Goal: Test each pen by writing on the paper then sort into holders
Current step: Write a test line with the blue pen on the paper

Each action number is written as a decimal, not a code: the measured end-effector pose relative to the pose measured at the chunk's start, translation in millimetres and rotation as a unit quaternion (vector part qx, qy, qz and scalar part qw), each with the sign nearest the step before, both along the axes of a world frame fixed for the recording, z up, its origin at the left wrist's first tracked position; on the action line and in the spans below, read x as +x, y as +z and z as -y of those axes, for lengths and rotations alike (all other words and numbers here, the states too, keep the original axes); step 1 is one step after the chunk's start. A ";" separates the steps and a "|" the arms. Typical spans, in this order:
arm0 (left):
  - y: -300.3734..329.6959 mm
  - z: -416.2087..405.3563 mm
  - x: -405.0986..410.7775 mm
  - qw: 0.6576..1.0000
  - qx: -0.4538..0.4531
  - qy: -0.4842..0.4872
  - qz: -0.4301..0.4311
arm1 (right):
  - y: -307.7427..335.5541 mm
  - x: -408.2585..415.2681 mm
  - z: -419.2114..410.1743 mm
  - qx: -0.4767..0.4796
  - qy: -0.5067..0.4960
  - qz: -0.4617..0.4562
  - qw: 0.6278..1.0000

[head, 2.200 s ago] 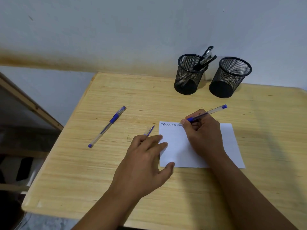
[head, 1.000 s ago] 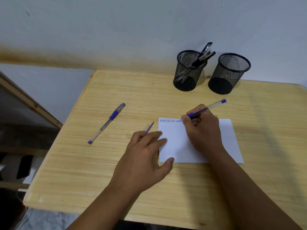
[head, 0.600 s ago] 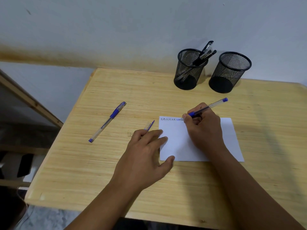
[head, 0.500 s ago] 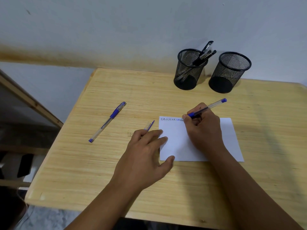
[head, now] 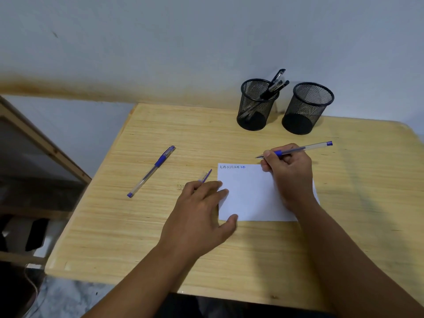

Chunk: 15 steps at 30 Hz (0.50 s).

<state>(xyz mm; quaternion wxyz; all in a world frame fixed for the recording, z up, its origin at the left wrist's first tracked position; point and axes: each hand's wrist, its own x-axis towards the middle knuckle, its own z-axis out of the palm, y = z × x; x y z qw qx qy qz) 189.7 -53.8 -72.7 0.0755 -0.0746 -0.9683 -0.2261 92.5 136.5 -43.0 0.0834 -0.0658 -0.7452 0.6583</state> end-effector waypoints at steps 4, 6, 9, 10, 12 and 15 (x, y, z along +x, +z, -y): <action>-0.1 0.7 -0.1 1.000 -0.009 -0.010 0.004 | 10.7 -0.9 -7.9 -0.008 0.000 -0.007 1.000; 0.6 0.9 0.7 0.999 -0.032 -0.021 -0.006 | 15.0 4.6 -6.0 -0.009 0.007 -0.006 1.000; 2.5 0.0 3.4 0.999 -0.024 -0.025 -0.030 | 19.7 15.4 -1.3 -0.011 0.014 -0.022 1.000; 3.3 -0.1 3.7 0.999 -0.018 -0.028 -0.040 | 21.5 19.3 0.2 -0.013 0.017 -0.026 0.999; 6.1 0.2 5.6 0.998 -0.014 -0.034 -0.047 | 25.6 27.6 3.2 -0.012 0.028 -0.031 0.999; 12.1 0.4 9.6 0.999 0.011 -0.011 -0.031 | 32.9 39.5 4.6 -0.008 0.038 -0.031 0.999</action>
